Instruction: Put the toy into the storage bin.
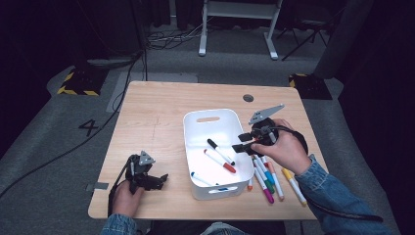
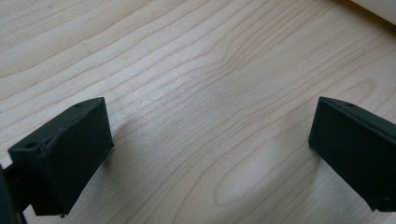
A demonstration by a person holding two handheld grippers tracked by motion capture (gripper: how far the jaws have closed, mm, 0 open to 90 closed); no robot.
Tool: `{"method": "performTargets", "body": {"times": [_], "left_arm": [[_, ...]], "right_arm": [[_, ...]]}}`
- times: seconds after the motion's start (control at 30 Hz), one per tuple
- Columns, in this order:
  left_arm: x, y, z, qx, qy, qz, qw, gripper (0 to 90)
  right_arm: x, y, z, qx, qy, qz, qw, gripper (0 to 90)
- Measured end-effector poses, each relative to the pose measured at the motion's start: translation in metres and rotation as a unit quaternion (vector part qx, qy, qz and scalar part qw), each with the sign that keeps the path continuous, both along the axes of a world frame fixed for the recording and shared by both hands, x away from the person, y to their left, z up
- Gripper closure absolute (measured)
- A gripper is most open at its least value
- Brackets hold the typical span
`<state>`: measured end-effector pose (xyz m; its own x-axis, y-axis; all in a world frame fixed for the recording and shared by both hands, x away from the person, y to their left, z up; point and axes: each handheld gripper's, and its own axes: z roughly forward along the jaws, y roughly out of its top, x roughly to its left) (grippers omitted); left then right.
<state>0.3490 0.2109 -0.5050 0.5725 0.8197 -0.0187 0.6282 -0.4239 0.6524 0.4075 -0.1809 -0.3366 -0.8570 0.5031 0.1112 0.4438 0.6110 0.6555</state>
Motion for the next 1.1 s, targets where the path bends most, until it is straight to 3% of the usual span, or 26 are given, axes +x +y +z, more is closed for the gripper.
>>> {"method": "performTargets", "body": {"times": [0.33, 0.37, 0.63, 0.83, 1.1], "left_arm": [[0.000, 0.000, 0.000, -0.001, 0.000, 0.001, 1.0000, 0.0], [0.000, 0.000, 0.000, 0.000, 0.000, 0.002, 1.0000, 0.0], [0.000, 0.000, 0.000, 0.000, 0.000, 0.002, 1.0000, 0.0], [0.000, 0.000, 0.000, 0.000, 0.000, 0.002, 1.0000, 0.0], [0.000, 0.000, 0.000, 0.000, 0.000, 0.002, 1.0000, 0.0]], "right_arm": [[0.006, -0.037, -0.002, 0.011, 0.001, -0.048, 0.9988, 52.1], [0.009, -0.041, -0.004, 0.004, -0.007, -0.046, 0.9989, 52.1], [0.025, -0.062, -0.019, -0.009, -0.002, -0.089, 0.9960, 53.5], [0.037, -0.070, -0.033, -0.022, 0.003, -0.116, 0.9930, 54.3], [0.053, -0.078, -0.060, -0.037, 0.011, -0.133, 0.9903, 53.3]]}}
